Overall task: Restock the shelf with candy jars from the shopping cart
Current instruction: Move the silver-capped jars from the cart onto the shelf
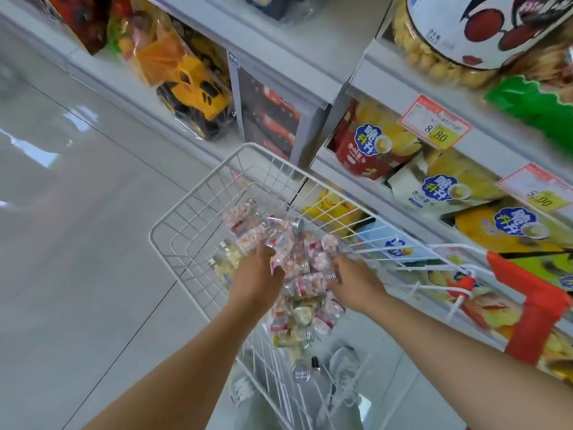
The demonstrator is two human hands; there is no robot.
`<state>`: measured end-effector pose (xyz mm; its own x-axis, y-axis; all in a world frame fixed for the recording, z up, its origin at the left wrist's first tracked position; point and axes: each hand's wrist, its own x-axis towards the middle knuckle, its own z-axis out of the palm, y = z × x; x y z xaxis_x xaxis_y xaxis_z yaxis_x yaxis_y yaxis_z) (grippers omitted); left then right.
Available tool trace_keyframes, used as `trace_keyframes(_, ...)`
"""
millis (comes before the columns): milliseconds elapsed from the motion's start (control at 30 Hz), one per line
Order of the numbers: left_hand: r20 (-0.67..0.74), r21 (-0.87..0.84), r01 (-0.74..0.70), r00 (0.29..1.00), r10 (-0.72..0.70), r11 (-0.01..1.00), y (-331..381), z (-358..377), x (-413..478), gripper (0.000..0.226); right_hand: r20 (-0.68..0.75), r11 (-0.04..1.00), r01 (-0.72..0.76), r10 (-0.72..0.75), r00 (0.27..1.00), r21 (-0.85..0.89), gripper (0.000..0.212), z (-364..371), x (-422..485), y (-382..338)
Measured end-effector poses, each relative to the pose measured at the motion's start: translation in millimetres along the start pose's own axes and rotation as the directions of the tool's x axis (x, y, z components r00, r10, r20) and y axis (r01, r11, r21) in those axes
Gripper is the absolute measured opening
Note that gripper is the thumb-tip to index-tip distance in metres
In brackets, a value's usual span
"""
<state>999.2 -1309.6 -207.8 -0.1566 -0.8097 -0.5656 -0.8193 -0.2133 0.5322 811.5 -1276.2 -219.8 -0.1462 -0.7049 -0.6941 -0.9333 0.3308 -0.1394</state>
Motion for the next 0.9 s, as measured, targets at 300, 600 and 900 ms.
trace_keyframes(300,-0.029,0.17,0.031,0.999,-0.026,0.985,12.7,32.1,59.0,0.048,-0.096,0.986,0.042,-0.058,0.994,-0.159,0.053,20.3,17.7,2.0)
trace_keyframes(600,0.053,0.148,0.188,0.979,-0.198,0.971,7.6,45.2,78.4,0.018,-0.03,0.972,0.128,-0.125,0.992,0.197,0.033,-3.4,10.7,8.4)
trace_keyframes(900,0.137,-0.525,0.249,0.969,-0.207,0.814,21.8,-16.1,36.1,0.016,-0.136,0.79,0.248,-0.207,0.969,0.561,0.025,-64.3,-28.8,0.5)
